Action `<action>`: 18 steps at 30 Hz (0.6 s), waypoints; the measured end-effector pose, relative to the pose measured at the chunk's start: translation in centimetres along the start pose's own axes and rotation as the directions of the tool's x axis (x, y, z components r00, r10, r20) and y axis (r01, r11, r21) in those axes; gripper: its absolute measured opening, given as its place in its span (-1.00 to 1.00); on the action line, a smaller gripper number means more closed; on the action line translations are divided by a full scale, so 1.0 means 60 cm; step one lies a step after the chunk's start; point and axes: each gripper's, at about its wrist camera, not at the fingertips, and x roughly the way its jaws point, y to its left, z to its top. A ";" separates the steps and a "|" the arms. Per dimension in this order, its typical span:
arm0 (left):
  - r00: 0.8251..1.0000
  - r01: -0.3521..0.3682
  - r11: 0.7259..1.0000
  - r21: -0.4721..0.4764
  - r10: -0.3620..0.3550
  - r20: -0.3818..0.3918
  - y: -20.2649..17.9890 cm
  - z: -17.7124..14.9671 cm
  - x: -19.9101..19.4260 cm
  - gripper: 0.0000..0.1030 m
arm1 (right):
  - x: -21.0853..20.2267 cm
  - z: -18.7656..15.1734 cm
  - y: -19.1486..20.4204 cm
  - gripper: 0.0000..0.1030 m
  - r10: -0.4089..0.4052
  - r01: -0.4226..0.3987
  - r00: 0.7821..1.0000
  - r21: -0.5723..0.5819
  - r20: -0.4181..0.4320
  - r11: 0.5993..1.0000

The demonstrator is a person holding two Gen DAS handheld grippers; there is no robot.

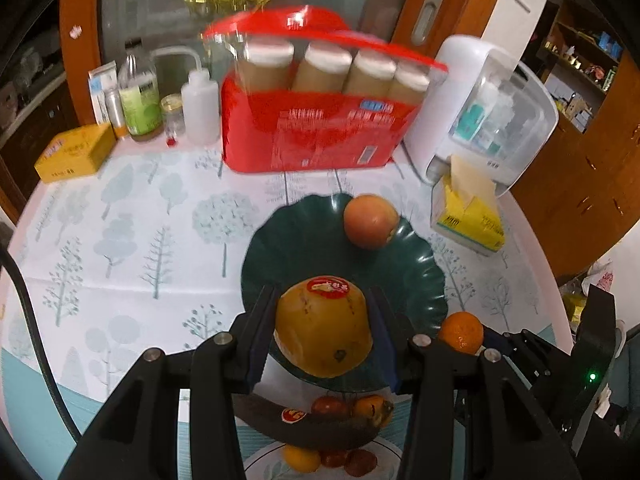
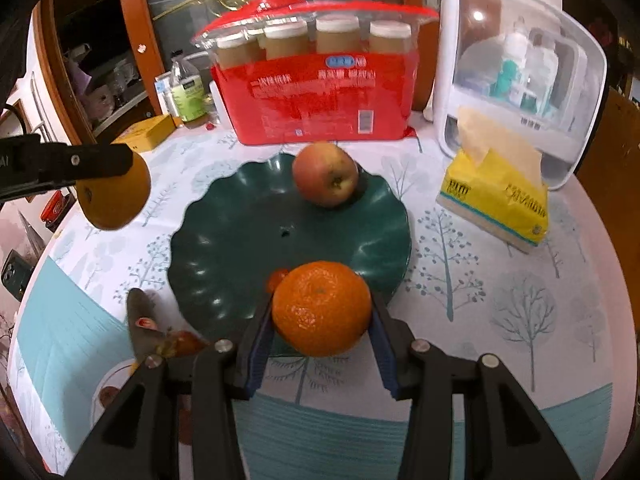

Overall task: Organize fruits
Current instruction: 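Carry the yellow fruit and mandarin onto the green plate and release both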

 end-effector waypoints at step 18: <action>0.994 -0.017 1.000 0.002 0.017 -0.111 0.008 -0.021 0.084 0.30 | 0.058 -0.010 0.010 0.08 0.033 -0.033 0.997 0.011 -0.064 0.999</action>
